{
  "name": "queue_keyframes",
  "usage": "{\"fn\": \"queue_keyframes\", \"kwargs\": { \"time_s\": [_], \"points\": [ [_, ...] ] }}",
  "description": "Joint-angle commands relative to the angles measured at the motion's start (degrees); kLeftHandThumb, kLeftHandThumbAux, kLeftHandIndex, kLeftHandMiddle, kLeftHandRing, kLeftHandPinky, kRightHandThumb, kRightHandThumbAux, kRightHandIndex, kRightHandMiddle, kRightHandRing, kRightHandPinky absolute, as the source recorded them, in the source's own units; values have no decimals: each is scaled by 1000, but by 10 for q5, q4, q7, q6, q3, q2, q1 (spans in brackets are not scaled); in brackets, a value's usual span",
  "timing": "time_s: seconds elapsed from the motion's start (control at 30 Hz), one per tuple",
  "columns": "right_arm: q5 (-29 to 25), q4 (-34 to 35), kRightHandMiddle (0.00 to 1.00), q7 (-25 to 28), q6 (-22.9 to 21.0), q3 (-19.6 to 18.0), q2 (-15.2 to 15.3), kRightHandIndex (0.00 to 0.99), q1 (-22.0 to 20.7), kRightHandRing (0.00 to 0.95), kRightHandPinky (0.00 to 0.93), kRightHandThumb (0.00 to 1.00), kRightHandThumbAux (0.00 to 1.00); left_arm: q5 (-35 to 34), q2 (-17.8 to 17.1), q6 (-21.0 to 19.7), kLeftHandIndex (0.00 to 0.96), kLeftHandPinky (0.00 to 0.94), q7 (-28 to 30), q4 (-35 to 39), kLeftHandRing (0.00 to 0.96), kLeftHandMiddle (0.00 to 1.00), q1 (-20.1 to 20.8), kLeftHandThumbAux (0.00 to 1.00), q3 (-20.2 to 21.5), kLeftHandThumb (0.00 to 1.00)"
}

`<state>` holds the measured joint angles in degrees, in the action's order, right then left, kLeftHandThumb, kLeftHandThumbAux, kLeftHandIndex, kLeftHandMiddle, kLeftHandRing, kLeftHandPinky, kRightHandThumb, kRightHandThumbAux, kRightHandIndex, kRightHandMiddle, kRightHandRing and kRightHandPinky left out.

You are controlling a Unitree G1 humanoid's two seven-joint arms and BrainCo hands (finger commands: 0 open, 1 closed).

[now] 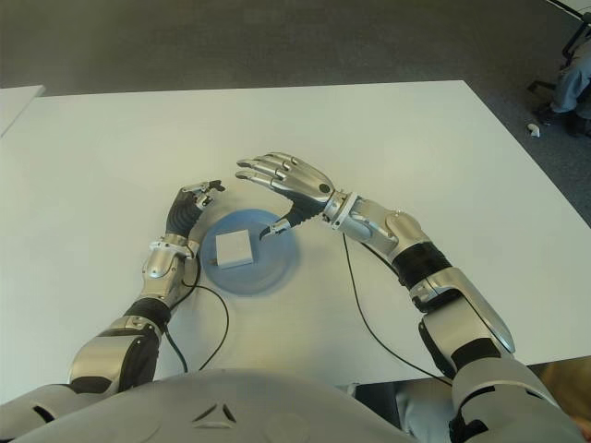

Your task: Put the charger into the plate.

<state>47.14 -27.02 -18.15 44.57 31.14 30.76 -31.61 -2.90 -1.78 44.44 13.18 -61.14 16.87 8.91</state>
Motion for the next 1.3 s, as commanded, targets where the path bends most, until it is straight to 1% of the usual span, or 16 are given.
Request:
{"fn": "queue_keyframes", "kwargs": {
  "time_s": [0.03, 0.23, 0.3, 0.4, 0.5, 0.53, 0.63, 0.77, 0.83, 0.87, 1.0, 1.07, 1.1, 1.13, 1.17, 1.3],
  "points": [
    [-20, -22, 0, 14, 3, -18, -4, 0, 5, 0, 0, 331, 124, -7, 22, -71, 663, 0, 11, -95, 199, 404, -105, 579, 5, 24],
    [-65, -48, 0, 27, -14, -52, -13, 0, -3, 0, 0, 297, 152, -13, 19, -74, 675, 0, 20, -95, 201, 408, -105, 570, 8, 23],
    [-85, -54, 0, 23, -32, -70, -26, 0, -2, 0, 0, 261, 192, -14, 18, -74, 677, 0, 23, -95, 202, 411, -105, 569, 9, 19],
    [-107, -81, 0, -7, -46, -98, -49, 0, -8, 0, 0, 210, 252, -15, 17, -72, 684, 0, 28, -95, 207, 419, -105, 568, 10, 13],
    [-142, -130, 0, -38, -34, -127, -78, 0, -15, 0, 0, 171, 306, -15, 18, -68, 693, 0, 31, -96, 217, 430, -105, 568, 14, 12],
    [-166, -150, 0, -42, -22, -139, -93, 0, -17, 0, 0, 165, 315, -16, 18, -67, 694, 0, 32, -96, 219, 431, -104, 568, 16, 13],
    [-209, -190, 0, -42, 0, -161, -121, 0, -20, 0, 0, 133, 366, -19, 17, -67, 701, 0, 34, -97, 243, 449, -102, 567, 22, 17],
    [-255, -244, 0, -48, 26, -189, -157, 0, 7, 0, 0, 82, 437, -19, 16, -61, 696, 19, 30, -99, 292, 489, -97, 565, 26, 19],
    [-268, -257, 0, -50, 33, -197, -171, 0, 34, 0, 0, 63, 459, -17, 15, -44, 685, 36, 27, -99, 308, 500, -96, 558, 26, 13],
    [-276, -261, 0, -48, 33, -200, -181, 0, 48, 0, 0, 50, 471, -18, 16, -35, 673, 49, 28, -99, 317, 505, -96, 550, 27, 8],
    [-293, -267, 0, -36, 21, -205, -211, 0, 77, 0, 0, 11, 495, -19, 21, -17, 624, 64, 30, -98, 335, 508, -96, 532, 29, 1],
    [-299, -268, 0, -28, 9, -205, -225, 0, 89, 0, 0, 6, 497, -15, 22, -14, 597, 67, 26, -97, 328, 497, -96, 526, 27, 0],
    [-300, -268, 1, -24, 5, -206, -230, 0, 93, 0, 0, 3, 499, -14, 22, -14, 560, 72, 23, -97, 317, 481, -96, 524, 26, 0],
    [-302, -271, 1, -18, -3, -205, -238, 0, 97, 0, 0, 3, 500, -11, 22, -17, 547, 74, 17, -96, 313, 475, -96, 524, 24, 0],
    [-303, -273, 5, -14, -8, -205, -244, 0, 101, 0, 0, 1, 503, -9, 22, -19, 476, 86, 12, -96, 291, 441, -96, 524, 23, 0],
    [-312, -299, 15, 8, -31, -208, -264, 0, 107, 0, 0, 0, 515, 3, 20, -37, 302, 113, -17, -95, 229, 334, -94, 528, 18, 0]
  ]
}}
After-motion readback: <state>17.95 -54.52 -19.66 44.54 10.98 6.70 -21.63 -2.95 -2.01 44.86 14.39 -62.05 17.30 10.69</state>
